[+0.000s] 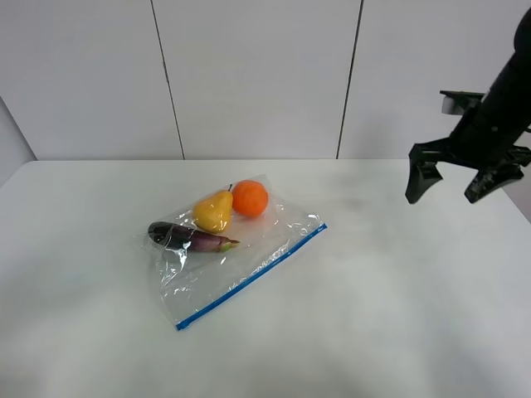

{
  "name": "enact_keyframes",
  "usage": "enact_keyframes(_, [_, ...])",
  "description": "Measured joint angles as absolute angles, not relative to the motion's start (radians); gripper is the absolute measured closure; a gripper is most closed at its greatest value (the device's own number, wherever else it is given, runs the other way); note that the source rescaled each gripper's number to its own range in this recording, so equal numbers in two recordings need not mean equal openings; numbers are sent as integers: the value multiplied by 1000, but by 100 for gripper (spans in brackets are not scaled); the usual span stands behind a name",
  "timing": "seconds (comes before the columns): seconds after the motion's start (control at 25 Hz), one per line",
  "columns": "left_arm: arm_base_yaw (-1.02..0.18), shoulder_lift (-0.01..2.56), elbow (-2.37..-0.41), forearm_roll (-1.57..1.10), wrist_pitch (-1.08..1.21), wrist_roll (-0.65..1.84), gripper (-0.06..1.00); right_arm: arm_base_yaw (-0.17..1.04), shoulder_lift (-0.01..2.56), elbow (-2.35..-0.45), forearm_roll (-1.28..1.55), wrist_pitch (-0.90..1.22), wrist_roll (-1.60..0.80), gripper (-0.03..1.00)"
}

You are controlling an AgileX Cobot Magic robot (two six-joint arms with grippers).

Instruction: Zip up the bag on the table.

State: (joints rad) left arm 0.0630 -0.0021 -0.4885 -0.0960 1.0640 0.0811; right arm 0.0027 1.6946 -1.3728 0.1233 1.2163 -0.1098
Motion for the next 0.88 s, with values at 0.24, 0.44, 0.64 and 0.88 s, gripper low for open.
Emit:
enact_keyframes(0.24, [63, -2, -488, -96, 1064, 81, -3, 3, 1427, -1040, 122, 1216, -105, -3])
enact_keyframes(0.44, [63, -2, -488, -96, 1064, 81, -3, 3, 1125, -755, 116, 1188, -106, -2])
enact_keyframes(0.64, [63, -2, -488, -96, 1064, 81, -3, 3, 763, -535, 114, 1016, -106, -1])
enact_keyframes(0.88, [63, -2, -488, -96, 1064, 81, -3, 3, 339, -494, 114, 1015, -106, -1])
